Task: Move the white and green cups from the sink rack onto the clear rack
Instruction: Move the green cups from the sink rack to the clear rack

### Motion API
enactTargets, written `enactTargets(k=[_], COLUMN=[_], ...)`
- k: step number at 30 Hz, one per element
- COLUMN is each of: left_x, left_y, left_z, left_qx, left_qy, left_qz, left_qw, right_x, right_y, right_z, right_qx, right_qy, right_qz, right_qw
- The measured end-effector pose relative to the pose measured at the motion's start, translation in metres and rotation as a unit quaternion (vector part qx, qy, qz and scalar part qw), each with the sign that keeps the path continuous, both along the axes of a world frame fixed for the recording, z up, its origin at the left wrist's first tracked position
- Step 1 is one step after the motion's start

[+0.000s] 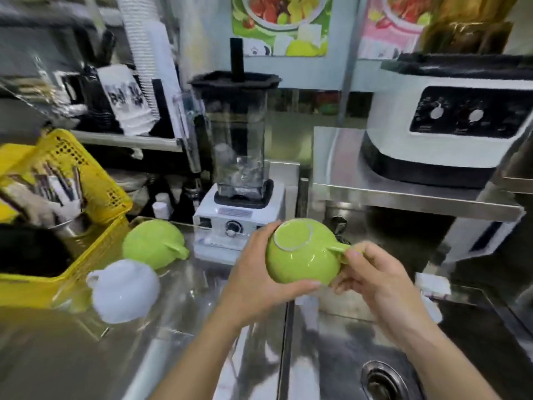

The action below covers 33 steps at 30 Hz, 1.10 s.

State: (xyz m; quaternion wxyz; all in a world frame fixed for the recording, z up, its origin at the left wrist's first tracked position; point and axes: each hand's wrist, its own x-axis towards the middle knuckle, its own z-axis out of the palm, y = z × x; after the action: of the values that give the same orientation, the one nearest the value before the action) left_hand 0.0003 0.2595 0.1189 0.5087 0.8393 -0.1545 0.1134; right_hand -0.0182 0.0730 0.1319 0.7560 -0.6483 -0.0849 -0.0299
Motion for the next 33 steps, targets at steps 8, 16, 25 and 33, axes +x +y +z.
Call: enactTargets(k=[8,16,25,33], left_x=[0.023,0.056,0.076,0.073], left_y=[0.106,0.154,0.17,0.166], left_z=[0.0,-0.001,0.002,0.003], left_qx=[0.08,0.222,0.316,0.395], left_qy=[0.016,0.064,0.13,0.153], left_qz=[0.028,-0.032,-0.072,-0.067], left_qw=[0.996,0.972,0.937,0.903], right_x=[0.044,0.061,0.061,0.064], right_y=[0.088,0.13,0.152,0.155], right_z=[-0.014,-0.035,-0.048,-0.057], right_qx=[-0.23,-0.39,-0.483,-0.517], right_qy=[-0.052,-0.045,-0.043,-0.051], right_qz=[-0.009,-0.05,-0.087,-0.081], right_qw=[0.972,0.918,0.87,0.851])
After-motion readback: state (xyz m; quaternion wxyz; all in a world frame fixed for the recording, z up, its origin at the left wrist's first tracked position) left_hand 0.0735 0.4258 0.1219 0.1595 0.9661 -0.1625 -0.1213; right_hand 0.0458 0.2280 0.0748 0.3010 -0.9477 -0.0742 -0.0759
